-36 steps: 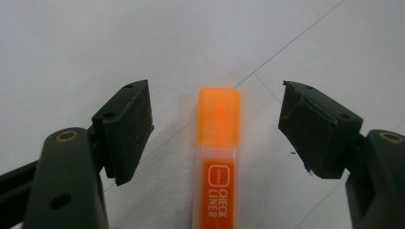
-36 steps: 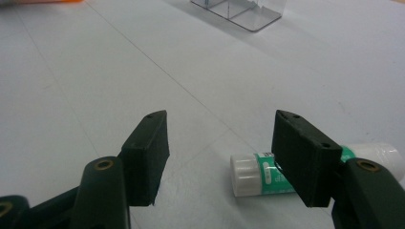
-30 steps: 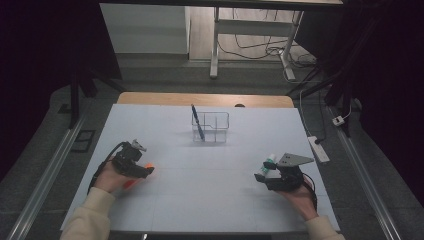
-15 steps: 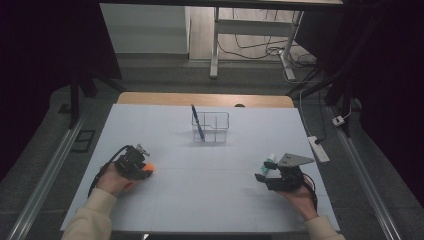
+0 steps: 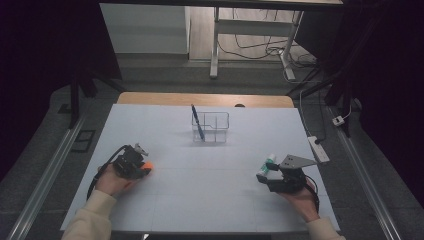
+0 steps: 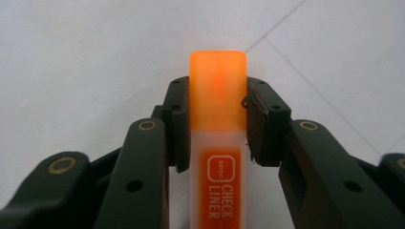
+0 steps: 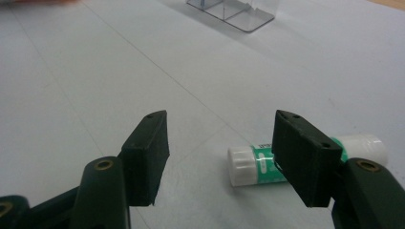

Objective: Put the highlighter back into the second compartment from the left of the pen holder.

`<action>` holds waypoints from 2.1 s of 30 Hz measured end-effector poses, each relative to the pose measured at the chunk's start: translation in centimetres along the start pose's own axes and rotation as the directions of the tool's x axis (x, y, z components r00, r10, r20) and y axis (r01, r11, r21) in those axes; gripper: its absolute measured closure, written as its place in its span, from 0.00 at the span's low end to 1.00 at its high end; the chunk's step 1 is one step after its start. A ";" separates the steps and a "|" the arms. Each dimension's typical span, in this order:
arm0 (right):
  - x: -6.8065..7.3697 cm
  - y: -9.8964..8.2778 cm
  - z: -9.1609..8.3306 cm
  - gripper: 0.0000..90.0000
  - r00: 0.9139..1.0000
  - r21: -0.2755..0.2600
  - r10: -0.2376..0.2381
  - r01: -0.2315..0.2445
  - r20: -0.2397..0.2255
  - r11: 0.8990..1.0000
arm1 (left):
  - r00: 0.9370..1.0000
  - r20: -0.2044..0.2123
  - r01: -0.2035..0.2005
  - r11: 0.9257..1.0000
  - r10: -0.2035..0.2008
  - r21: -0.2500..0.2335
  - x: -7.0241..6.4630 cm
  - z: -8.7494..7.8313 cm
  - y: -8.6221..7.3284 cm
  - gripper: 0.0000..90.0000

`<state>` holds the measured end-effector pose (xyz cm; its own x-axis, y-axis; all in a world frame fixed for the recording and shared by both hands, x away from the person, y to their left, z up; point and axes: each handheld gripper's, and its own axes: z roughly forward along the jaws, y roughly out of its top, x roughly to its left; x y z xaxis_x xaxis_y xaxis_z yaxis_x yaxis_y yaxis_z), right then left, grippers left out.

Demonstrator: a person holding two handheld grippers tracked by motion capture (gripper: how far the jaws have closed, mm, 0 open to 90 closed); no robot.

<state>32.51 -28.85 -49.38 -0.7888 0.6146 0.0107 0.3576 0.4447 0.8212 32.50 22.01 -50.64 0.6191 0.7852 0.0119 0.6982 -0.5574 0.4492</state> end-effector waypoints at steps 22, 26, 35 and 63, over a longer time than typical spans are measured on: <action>-0.4 -0.9 -0.5 0.40 1.000 -0.018 0.013 -0.012 0.017 1.000 | 0.999 0.038 0.031 0.959 -0.021 -0.283 -0.1 -4.8 -1.0 0.72; -0.4 -0.9 -0.5 0.40 1.000 -0.023 0.008 -0.008 0.011 1.000 | 0.998 0.046 0.049 0.944 -0.036 -0.327 0.0 -5.5 -1.1 0.72; -0.2 -1.1 -0.2 0.39 1.000 0.001 -0.018 0.018 0.009 1.000 | 0.998 0.052 0.041 0.923 -0.023 -0.384 -0.6 -5.8 -0.9 0.72; -0.1 -1.3 0.1 0.38 1.000 0.012 -0.010 0.010 0.012 1.000 | 0.989 0.149 0.095 0.859 -0.022 -0.502 -0.8 -5.4 2.1 0.72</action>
<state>32.24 -29.41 -50.51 -0.7861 0.6180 -0.0046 0.3557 0.4586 0.8143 31.54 21.65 -44.85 0.6507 0.7479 -0.1313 0.4781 -0.2691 0.8361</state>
